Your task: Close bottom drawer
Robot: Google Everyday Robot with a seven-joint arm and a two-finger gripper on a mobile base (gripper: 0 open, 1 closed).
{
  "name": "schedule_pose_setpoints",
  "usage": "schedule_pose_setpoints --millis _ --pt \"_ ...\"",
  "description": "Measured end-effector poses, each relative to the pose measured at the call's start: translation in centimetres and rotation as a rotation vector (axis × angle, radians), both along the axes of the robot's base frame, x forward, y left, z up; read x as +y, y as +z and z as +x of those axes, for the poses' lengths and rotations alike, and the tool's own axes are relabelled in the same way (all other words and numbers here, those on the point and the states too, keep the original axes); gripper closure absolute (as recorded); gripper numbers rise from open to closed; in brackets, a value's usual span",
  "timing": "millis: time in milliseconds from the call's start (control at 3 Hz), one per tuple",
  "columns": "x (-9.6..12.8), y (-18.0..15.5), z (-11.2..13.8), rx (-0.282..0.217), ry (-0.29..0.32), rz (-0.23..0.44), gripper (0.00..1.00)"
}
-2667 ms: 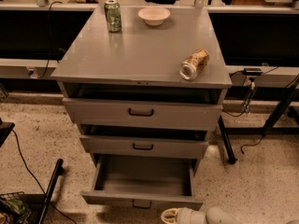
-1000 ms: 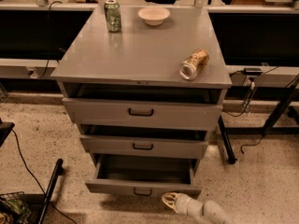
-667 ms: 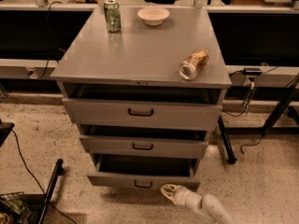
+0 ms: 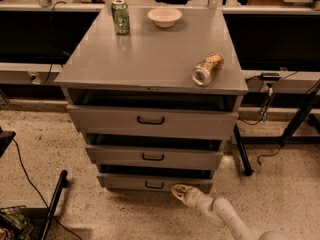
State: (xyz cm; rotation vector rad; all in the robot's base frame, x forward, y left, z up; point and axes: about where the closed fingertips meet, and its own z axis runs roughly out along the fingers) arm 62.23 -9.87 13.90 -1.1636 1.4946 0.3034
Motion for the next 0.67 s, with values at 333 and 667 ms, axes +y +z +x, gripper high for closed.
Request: schedule_pose_setpoints --millis 333,667 --pt "-0.26 0.61 1.66 -0.020 -0.010 -0.001 1.00" --pt "-0.03 0.35 0.72 -0.009 0.020 -0.014 1.00"
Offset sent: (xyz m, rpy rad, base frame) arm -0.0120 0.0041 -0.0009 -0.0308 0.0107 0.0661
